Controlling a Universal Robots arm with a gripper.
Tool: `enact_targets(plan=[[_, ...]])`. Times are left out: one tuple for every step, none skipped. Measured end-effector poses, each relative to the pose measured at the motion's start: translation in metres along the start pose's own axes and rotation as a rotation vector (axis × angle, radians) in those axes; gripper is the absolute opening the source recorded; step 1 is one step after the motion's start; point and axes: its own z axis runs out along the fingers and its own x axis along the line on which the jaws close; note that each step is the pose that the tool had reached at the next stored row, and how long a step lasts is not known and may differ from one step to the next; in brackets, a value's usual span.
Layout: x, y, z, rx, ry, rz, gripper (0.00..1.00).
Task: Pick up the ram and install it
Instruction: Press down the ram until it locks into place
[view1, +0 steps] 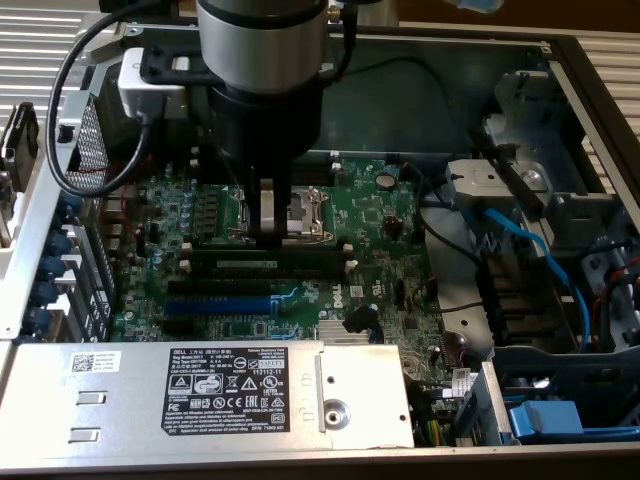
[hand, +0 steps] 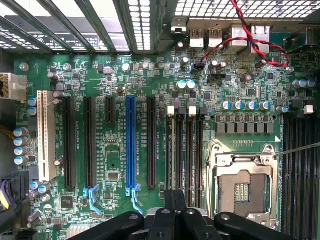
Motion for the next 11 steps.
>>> enact_targets(plan=[[-0.0001, -0.0001, 0.0004, 0.0, -0.0001, 0.0, 0.1], [-0.0002, -0.0005, 0.0006, -0.0004, -0.0001, 0.0, 0.1], [-0.0003, -0.0011, 0.0009, -0.0009, -0.0002, 0.0, 0.1], [-0.0006, -0.0012, 0.0011, -0.0012, -0.0001, 0.0, 0.1], [-0.0011, -0.0015, 0.0012, -0.0016, -0.0001, 0.0, 0.1], [-0.0013, -0.0016, 0.0014, -0.0019, -0.0002, 0.0, 0.1], [-0.0014, -0.0016, 0.0015, -0.0024, -0.0002, 0.0, 0.1], [-0.0014, -0.0016, 0.0017, -0.0031, -0.0003, 0.0, 0.1], [-0.0014, -0.0017, 0.002, -0.0038, -0.0004, 0.0, 0.1], [-0.0014, -0.0027, 0.0025, -0.0055, -0.0005, 0.0, 0.1], [-0.0014, -0.0038, 0.0029, -0.0082, -0.0004, 0.0, 0.1]])
